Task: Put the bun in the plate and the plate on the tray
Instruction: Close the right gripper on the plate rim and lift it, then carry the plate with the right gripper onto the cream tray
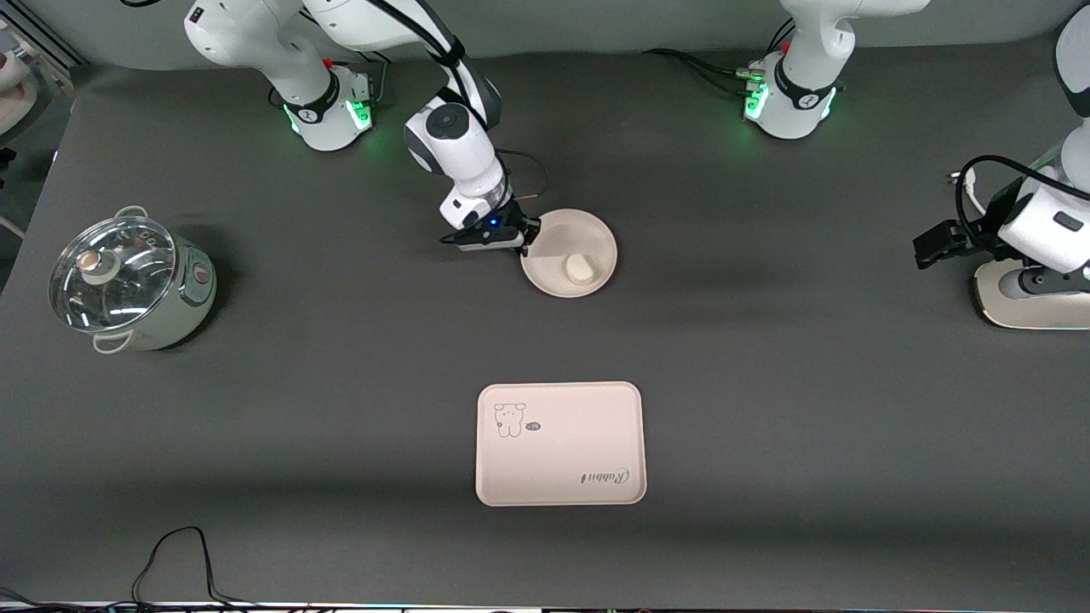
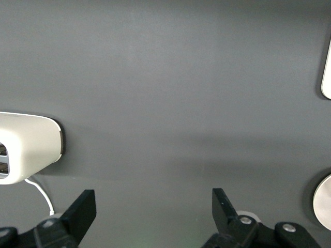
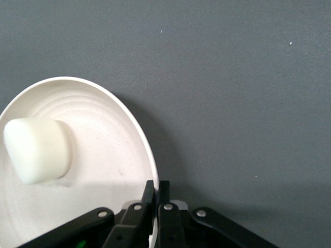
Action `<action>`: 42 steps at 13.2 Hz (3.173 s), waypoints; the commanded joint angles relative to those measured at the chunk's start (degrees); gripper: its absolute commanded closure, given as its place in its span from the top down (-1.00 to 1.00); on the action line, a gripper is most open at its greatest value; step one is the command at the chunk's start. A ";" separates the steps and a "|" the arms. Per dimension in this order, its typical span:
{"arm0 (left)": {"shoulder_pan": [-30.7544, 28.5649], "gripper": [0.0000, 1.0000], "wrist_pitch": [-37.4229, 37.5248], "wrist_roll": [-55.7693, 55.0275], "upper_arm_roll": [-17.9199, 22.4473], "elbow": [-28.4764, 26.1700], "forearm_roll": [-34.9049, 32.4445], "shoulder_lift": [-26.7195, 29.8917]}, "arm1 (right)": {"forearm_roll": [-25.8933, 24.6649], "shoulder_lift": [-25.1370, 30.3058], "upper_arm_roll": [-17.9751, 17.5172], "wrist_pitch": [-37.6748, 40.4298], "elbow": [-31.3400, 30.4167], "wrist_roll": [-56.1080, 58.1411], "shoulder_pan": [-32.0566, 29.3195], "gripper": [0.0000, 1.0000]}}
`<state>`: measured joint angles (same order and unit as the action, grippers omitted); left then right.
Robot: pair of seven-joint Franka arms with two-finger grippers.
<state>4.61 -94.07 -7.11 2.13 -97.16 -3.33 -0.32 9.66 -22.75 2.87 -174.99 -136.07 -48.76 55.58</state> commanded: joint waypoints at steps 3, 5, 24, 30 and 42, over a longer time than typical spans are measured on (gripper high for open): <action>0.48 1.00 0.82 0.78 0.24 -0.22 0.08 0.67 | 0.89 7.07 0.38 7.43 0.10 1.38 -2.74 -1.00; 0.57 1.00 0.82 0.78 0.16 -0.22 0.08 0.67 | 0.98 13.05 0.20 11.76 0.19 2.97 -5.12 -1.00; 0.57 1.00 0.73 0.78 0.16 -0.22 0.08 0.67 | 3.35 -26.97 0.73 34.98 68.18 6.31 -22.00 -1.00; 0.48 1.00 0.73 0.78 0.16 -0.13 0.08 0.67 | 3.35 -33.93 0.73 29.72 70.32 6.04 -22.27 -1.00; 0.48 1.00 0.73 0.87 0.16 -0.13 0.08 0.67 | 4.76 -35.62 0.47 28.55 68.65 5.69 -22.35 1.00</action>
<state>4.63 -94.01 -7.02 1.97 -97.13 -3.33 -0.32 12.59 -59.18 3.60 -147.63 -67.98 -43.97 33.40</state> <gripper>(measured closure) 0.000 0.568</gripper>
